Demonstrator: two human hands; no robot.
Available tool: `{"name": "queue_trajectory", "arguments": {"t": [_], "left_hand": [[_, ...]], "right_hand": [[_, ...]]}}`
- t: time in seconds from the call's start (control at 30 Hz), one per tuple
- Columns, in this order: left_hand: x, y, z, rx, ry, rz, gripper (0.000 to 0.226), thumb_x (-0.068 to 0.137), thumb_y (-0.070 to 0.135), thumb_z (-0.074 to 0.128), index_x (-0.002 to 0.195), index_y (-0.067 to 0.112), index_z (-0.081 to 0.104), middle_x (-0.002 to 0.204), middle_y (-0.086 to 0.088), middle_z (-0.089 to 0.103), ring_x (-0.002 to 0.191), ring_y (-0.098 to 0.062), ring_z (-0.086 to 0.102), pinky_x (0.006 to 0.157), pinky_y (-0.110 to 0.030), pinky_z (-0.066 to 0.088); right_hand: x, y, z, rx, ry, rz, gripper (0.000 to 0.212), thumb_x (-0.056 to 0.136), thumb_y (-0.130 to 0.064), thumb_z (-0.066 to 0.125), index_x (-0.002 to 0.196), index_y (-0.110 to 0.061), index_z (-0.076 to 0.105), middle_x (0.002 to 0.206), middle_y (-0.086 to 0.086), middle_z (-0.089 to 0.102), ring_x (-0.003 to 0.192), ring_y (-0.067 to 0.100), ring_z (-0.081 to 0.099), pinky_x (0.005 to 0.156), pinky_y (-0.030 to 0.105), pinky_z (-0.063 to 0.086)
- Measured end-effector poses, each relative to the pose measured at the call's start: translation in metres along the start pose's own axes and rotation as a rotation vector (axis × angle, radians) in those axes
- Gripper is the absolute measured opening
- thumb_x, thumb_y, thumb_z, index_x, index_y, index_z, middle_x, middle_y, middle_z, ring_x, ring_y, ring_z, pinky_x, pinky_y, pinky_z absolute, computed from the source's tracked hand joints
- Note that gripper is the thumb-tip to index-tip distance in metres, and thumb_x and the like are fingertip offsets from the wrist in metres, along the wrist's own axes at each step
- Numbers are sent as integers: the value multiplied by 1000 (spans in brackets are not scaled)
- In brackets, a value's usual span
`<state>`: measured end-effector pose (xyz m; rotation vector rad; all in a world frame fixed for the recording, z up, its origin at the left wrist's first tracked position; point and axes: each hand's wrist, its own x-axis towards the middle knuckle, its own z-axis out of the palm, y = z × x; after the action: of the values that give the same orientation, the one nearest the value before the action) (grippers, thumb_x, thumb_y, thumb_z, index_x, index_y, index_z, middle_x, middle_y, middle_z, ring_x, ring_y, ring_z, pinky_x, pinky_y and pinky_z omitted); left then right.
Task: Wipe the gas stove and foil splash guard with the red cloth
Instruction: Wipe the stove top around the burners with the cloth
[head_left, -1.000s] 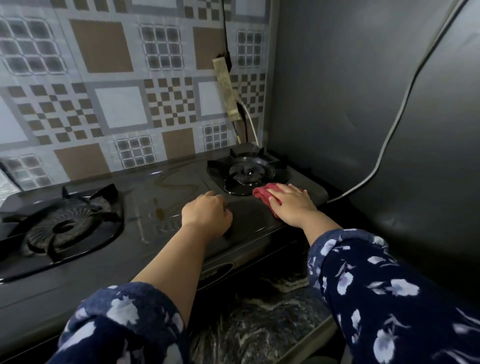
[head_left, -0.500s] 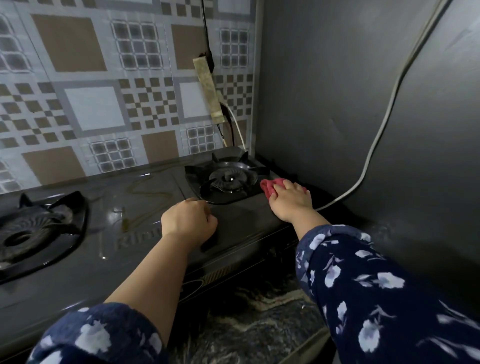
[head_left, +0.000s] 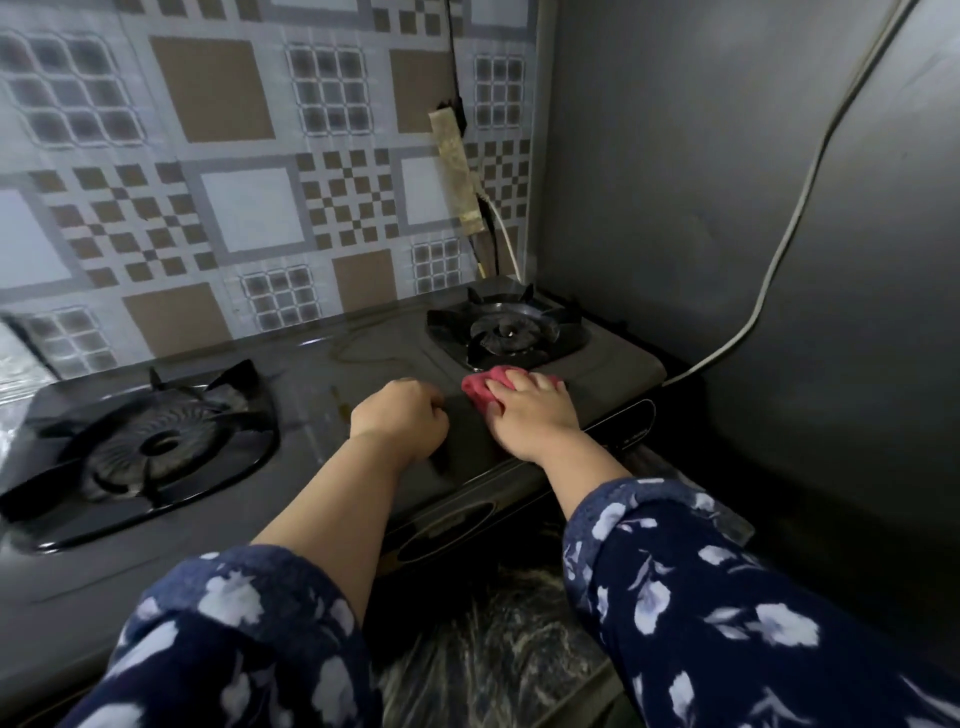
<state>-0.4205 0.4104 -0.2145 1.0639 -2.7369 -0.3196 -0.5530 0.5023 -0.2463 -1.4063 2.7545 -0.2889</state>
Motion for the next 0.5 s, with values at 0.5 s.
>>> {"name": "queue_trajectory", "arguments": {"t": [0.5], "left_hand": [[-26, -129, -46, 102, 132, -98, 38, 88, 17, 50, 124, 19, 59, 134, -3, 53, 123, -25, 51, 90, -40, 47]], "right_hand": [[8, -166, 24, -56, -195, -234, 45, 97, -51, 19, 142, -53, 19, 161, -7, 4, 147, 32, -1, 117, 55, 1]]}}
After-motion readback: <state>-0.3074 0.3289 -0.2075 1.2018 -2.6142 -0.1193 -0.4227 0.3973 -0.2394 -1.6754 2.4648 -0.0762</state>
